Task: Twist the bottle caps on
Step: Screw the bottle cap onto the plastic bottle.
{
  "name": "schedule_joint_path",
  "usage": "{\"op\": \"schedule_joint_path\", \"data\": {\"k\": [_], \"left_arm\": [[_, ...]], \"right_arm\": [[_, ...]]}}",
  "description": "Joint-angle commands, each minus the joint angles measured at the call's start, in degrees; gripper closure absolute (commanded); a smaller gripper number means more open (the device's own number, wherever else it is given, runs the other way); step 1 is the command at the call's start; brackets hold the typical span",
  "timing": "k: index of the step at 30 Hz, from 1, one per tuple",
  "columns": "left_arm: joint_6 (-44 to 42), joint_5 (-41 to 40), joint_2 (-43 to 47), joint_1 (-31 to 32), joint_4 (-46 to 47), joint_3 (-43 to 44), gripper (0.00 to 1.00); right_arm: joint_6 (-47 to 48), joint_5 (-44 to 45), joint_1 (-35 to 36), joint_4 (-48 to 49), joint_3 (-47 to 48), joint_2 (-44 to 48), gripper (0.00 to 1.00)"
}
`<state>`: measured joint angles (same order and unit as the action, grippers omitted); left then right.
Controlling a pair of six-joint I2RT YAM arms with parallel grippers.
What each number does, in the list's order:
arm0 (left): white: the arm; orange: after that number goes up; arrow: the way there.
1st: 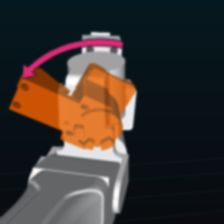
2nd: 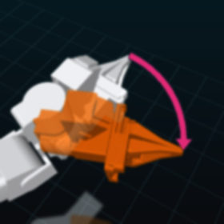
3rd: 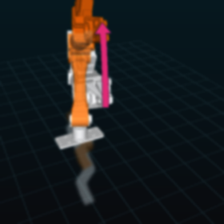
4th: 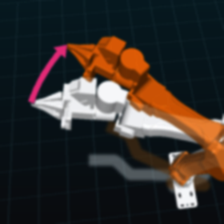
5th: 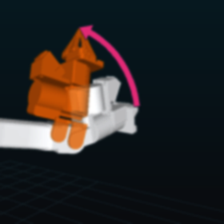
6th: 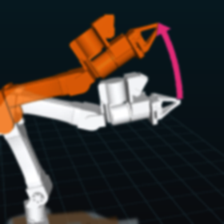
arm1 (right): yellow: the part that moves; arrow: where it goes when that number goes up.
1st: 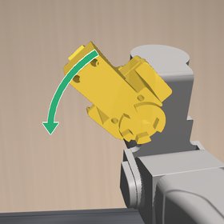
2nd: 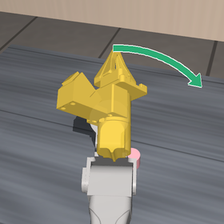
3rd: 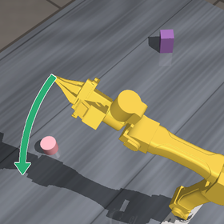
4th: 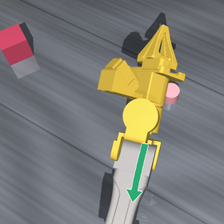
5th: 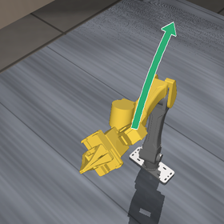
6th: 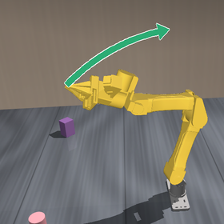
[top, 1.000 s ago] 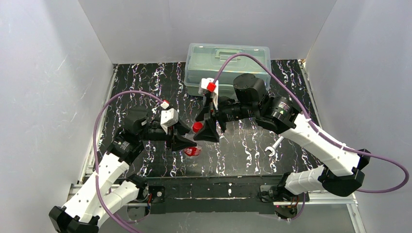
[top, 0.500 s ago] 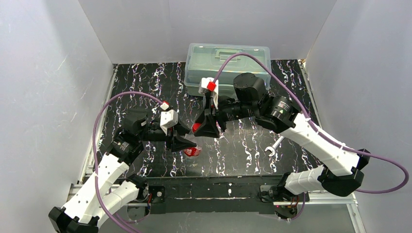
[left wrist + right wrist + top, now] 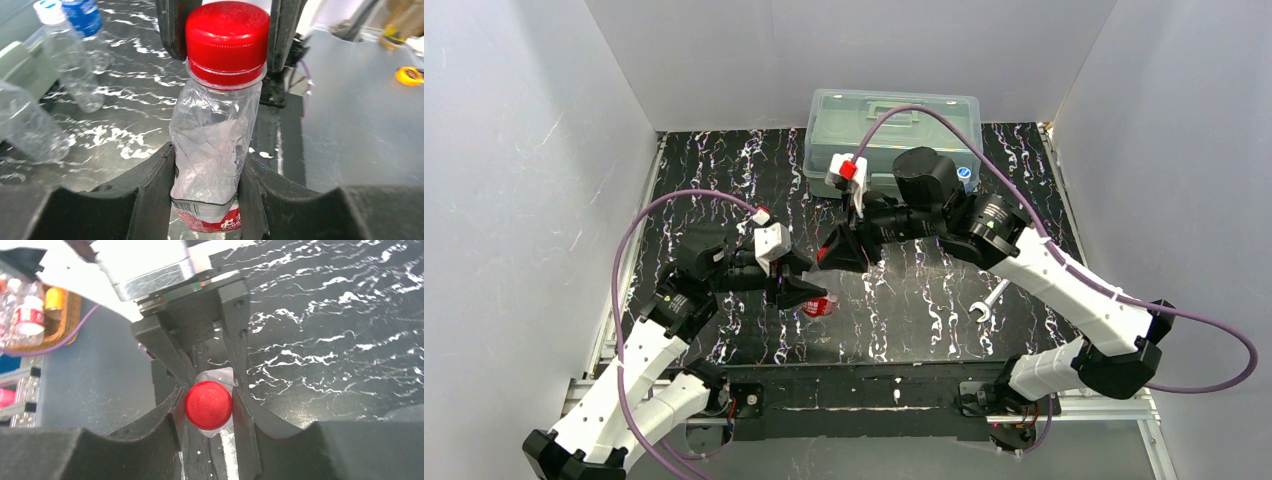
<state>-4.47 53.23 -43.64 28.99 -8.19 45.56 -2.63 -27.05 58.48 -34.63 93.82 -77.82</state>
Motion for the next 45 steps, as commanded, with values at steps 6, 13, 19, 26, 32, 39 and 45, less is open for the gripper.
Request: {"op": "schedule_joint_path", "data": {"k": [6,13,19,26,32,39,45], "left_arm": [[-2.53,-31.54,-2.01,-0.25,1.72,3.84,1.00],[-3.58,-39.59,-4.20,-0.23,0.32,5.54,1.00],[-4.21,-34.28,-2.80,-0.24,-4.41,4.43,1.00],[-4.06,-24.73,-2.73,-0.24,-6.28,4.53,1.00],[-4.75,-18.27,-2.33,-0.19,-7.79,4.98,1.00],[-4.88,-8.49,-2.43,-0.93,-9.73,5.33,1.00],[-1.66,1.64,-3.63,-2.00,-7.46,4.79,1.00]], "right_arm": [[-15.78,19.93,-0.03,-4.31,6.67,-7.28,0.83],[-25.35,39.26,2.43,-4.02,12.68,-14.09,0.83],[-23.37,41.20,2.43,-0.61,11.94,-8.95,0.44],[-18.16,39.94,2.43,3.86,6.46,-0.63,0.04],[-13.52,36.23,2.39,4.75,2.61,3.49,0.02],[-3.93,28.36,0.55,3.00,1.10,6.74,0.02],[1.06,4.00,-5.00,4.78,-1.12,6.01,0.02]]}}
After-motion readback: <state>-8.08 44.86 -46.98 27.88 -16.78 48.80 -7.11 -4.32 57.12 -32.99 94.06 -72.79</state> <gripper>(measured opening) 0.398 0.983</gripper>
